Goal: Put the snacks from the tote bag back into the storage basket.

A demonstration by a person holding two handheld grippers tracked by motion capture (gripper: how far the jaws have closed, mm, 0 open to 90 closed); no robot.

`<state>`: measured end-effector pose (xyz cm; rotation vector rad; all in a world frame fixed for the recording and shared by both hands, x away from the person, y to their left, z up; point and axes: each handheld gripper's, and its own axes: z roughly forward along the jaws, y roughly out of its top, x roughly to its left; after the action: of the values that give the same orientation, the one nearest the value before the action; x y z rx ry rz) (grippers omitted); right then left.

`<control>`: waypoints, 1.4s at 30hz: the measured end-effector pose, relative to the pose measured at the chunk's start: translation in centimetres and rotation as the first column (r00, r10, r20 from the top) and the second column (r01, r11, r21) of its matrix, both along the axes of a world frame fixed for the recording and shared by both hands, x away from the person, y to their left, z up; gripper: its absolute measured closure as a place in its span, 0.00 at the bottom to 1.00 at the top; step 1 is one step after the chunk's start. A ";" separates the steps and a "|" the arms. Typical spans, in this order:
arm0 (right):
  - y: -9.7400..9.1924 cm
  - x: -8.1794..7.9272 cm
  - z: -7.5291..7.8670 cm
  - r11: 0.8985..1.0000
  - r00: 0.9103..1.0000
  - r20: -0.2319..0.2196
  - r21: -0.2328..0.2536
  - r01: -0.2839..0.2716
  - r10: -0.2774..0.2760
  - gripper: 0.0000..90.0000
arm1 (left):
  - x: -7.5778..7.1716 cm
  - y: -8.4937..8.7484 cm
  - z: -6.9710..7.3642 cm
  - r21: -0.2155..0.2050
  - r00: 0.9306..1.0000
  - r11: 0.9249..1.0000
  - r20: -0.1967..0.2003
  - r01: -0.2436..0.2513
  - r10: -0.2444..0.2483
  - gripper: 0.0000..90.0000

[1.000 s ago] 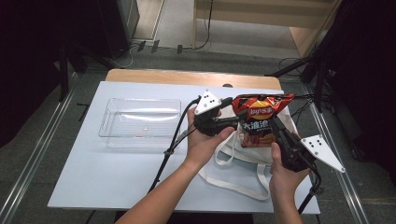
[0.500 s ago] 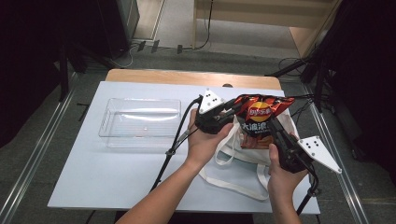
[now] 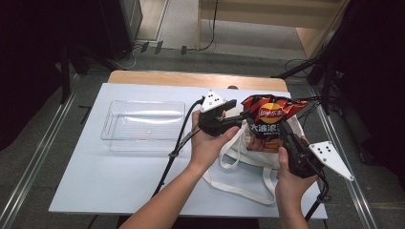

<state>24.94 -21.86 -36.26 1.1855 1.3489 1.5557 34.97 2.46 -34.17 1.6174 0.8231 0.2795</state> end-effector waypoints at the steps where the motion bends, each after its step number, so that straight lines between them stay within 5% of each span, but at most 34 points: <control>1: 0.0 0.0 0.0 1.000 1.000 -0.001 0.002 0.000 0.000 1.00 | 0.1 0.1 -0.1 -0.011 1.000 1.000 -0.009 0.013 -0.013 0.47; 8: 0.6 0.0 -0.1 0.999 0.999 0.008 -0.014 -0.040 0.040 1.00 | 0.3 -0.1 0.3 -0.053 0.998 0.997 0.004 0.061 -0.061 0.50; 14: 0.8 0.1 -0.2 0.999 0.999 -0.001 -0.031 -0.036 0.036 1.00 | -0.1 -0.6 0.3 0.013 0.999 0.999 0.015 0.039 -0.039 0.91; 17: 0.6 0.1 -0.2 0.999 0.999 -0.007 -0.033 -0.040 0.040 1.00 | -0.3 -0.7 0.3 0.037 0.999 0.999 0.032 0.038 -0.039 1.00; 25: 0.2 -0.1 0.5 0.996 0.999 -0.023 -0.088 -0.033 0.032 0.98 | -0.4 -0.3 1.2 0.012 0.996 0.998 0.047 0.069 -0.070 1.00; 42: -2.4 -1.1 -1.3 0.990 0.990 -0.111 -0.110 -0.094 0.081 0.48 | -0.5 0.3 2.5 0.012 0.988 0.994 0.109 0.106 -0.106 1.00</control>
<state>23.83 -24.25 -37.52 1.1659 1.5581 1.4710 34.46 2.77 -31.63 1.6305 0.6510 0.2924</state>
